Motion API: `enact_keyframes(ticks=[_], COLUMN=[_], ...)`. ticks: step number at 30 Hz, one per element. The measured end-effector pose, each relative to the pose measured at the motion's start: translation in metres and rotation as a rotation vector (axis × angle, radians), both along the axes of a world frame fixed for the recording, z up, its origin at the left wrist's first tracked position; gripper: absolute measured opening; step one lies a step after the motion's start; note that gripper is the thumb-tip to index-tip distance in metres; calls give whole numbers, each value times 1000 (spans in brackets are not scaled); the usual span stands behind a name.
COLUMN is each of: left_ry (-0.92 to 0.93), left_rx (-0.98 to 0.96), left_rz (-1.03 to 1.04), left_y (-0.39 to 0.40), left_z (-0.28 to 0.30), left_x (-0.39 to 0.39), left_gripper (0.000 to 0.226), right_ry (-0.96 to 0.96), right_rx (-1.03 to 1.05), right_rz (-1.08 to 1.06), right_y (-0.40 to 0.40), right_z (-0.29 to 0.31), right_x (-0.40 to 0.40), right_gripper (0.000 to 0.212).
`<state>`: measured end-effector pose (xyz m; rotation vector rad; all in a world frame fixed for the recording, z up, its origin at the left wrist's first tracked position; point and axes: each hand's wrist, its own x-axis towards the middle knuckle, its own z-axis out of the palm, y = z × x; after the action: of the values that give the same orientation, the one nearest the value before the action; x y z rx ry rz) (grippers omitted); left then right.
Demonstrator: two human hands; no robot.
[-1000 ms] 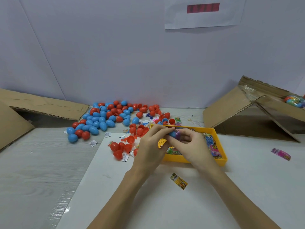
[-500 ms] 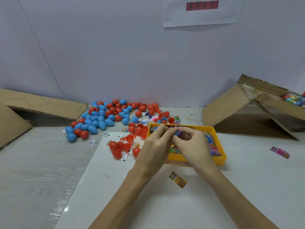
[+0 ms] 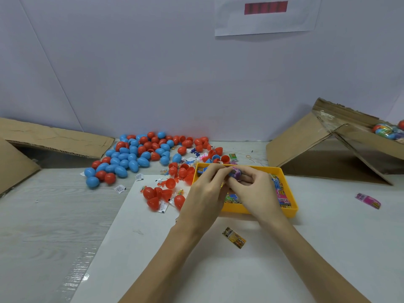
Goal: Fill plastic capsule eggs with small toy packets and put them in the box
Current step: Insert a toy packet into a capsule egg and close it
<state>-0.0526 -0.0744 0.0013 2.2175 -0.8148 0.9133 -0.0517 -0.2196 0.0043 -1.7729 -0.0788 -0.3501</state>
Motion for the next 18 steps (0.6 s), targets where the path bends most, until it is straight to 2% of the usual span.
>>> enact_keyframes(ticks=[6,11,18], left_ry=[60,34,54], left_rx=[-27,-60,-86], left_rz=[-21,0,20], left_y=[3,3,-3], left_z=[3,0,-3], left_x=[-3,0,-3], left_gripper=[46,41,46], right_ry=[9,26,31], right_rx=[8,42,23], right_rz=[21,39,4], right_y=[4,8,8], right_z=[-2,-3,-7], right_x=[-2,-3,-4], right_gripper=[25,26,32])
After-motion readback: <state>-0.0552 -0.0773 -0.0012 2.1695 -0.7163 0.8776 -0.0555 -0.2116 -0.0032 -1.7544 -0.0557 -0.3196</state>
